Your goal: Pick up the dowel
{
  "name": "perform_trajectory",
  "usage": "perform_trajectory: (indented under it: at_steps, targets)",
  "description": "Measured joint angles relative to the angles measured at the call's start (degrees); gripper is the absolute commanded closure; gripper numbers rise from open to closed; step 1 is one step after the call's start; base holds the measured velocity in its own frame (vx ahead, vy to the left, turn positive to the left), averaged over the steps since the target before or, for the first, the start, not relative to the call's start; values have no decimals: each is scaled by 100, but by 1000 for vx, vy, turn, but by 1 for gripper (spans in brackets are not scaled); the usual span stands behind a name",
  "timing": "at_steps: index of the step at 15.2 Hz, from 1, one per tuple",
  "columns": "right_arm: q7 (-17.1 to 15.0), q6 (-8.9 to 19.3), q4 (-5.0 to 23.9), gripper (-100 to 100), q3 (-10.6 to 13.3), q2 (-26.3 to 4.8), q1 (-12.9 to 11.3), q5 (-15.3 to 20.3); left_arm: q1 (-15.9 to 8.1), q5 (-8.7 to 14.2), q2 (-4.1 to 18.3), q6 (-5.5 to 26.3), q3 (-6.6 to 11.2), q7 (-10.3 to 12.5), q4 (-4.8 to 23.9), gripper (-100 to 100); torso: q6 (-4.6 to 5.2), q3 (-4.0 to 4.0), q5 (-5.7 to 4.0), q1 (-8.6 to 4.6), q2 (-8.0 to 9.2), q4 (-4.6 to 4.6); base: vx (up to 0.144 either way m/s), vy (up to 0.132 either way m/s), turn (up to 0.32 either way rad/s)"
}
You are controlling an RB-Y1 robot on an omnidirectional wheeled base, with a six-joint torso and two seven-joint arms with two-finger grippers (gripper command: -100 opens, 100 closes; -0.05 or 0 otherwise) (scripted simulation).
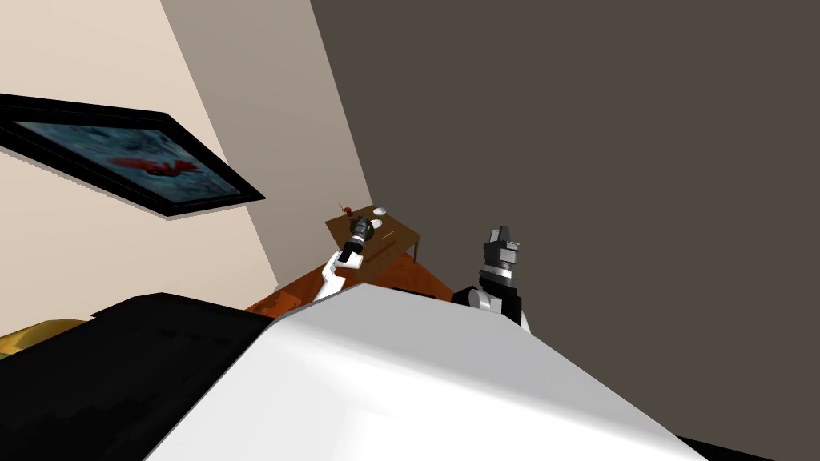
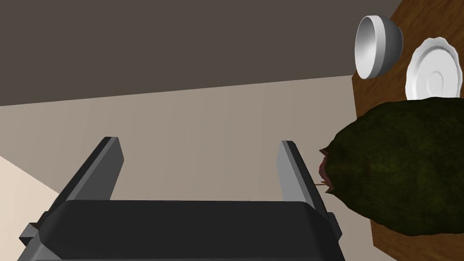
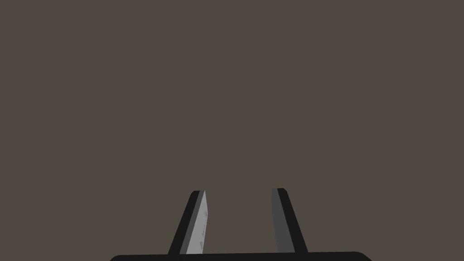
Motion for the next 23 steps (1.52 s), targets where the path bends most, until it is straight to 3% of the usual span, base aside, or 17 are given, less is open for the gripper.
perform_trajectory:
  at_steps: [4,10,23]
  targets:
    - [0,0,0,0,0,0,0,0,-220,16,110,356,114,180,379,-100,0,1,0,-1,1,0,13,-18,-36]
    - [0,0,0,0,0,0,0,0,-685,46,283,818,289,450,1188,-100,0,0,0,-2,0,0,17,-25,-51]
    - [0,0,0,0,0,0,0,0,-1377,113,521,1801,657,1015,2586,-100,0,2,-1,-2,4,1,13,-21,-33]
